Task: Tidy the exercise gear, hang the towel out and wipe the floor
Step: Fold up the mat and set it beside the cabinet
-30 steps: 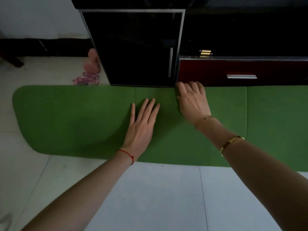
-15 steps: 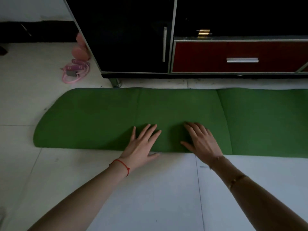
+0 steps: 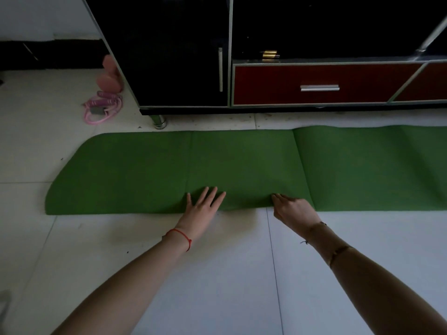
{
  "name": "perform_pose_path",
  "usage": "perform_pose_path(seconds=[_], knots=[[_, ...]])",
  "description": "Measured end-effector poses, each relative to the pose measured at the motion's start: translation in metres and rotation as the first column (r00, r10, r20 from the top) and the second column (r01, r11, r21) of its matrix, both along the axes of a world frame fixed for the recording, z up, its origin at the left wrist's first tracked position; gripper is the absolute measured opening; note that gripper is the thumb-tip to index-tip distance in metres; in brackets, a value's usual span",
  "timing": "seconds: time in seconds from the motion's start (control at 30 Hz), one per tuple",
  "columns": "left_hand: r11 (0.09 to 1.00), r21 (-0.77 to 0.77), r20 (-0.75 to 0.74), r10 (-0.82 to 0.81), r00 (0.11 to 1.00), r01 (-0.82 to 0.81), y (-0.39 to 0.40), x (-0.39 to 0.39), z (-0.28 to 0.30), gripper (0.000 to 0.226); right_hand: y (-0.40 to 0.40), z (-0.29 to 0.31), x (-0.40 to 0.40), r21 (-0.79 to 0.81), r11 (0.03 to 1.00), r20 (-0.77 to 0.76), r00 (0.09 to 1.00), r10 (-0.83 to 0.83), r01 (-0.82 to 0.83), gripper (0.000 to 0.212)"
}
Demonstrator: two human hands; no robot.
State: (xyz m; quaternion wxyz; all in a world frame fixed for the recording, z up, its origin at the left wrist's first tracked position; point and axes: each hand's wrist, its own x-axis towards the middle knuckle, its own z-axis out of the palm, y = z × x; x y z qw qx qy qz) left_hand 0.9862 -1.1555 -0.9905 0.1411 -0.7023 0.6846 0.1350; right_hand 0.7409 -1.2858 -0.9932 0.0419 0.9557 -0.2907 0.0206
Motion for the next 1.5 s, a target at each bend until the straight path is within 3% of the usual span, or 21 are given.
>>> perform_pose_path(seconds=[0.33,0.53,0.7,0.83,1.0,1.07,1.13,1.17,1.23,1.27,1.3,1.37,1.5], knots=[[0.996,-0.002,-0.058,-0.084,0.995,0.084,0.082,-0.013,-0.008,0.100,0.086,0.012,-0.026,0.069,0.998,0.031,0.999,0.007,-0.009,0.018],[0.993,0.065,-0.033,-0.099,0.995,0.101,0.119,-0.025,0.001,0.091,0.112,0.001,-0.041,0.108,0.994,0.024,1.000,0.016,-0.018,0.025],[0.999,0.020,-0.110,-0.035,0.993,0.037,0.145,-0.025,-0.002,0.086,0.116,0.004,-0.019,0.168,0.986,0.160,0.986,-0.038,0.010,0.024],[0.973,-0.184,-0.242,0.093,0.966,-0.140,0.167,-0.009,-0.008,0.056,0.118,0.005,0.034,0.253,0.966,0.134,0.991,0.018,-0.052,0.036],[0.779,-0.425,-0.234,0.398,0.887,-0.462,0.191,0.019,-0.011,0.038,0.133,0.009,0.105,0.343,0.926,0.014,0.986,0.165,-0.159,0.052],[0.654,-0.426,-0.270,0.567,0.778,-0.625,0.201,0.029,-0.011,0.033,0.142,0.009,0.131,0.370,0.907,-0.023,0.974,0.224,-0.200,0.056],[0.421,-0.354,-0.398,0.740,0.542,-0.835,0.207,0.033,-0.008,0.032,0.150,0.009,0.154,0.385,0.898,-0.052,0.966,0.252,-0.213,0.060],[0.242,-0.282,-0.490,0.796,0.356,-0.928,0.207,0.033,-0.004,0.035,0.154,0.008,0.163,0.385,0.896,-0.058,0.963,0.263,-0.221,0.062],[-0.176,-0.039,-0.632,0.767,-0.112,-0.984,0.203,0.038,0.002,0.048,0.160,0.008,0.180,0.388,0.893,-0.071,0.958,0.278,-0.230,0.065],[-0.342,0.103,-0.654,0.684,-0.323,-0.934,0.201,0.044,0.002,0.057,0.162,0.007,0.187,0.390,0.892,-0.082,0.956,0.283,-0.230,0.067],[-0.443,0.226,-0.654,0.591,-0.473,-0.867,0.200,0.051,0.000,0.065,0.164,0.006,0.193,0.391,0.892,-0.095,0.954,0.285,-0.227,0.068],[-0.506,0.416,-0.660,0.404,-0.634,-0.756,0.198,0.065,-0.003,0.074,0.164,0.003,0.200,0.396,0.892,-0.123,0.950,0.287,-0.219,0.070],[-0.490,0.610,-0.676,0.088,-0.731,-0.623,0.198,0.086,-0.005,0.054,0.156,-0.001,0.202,0.380,0.895,-0.148,0.940,0.308,-0.234,0.075]])
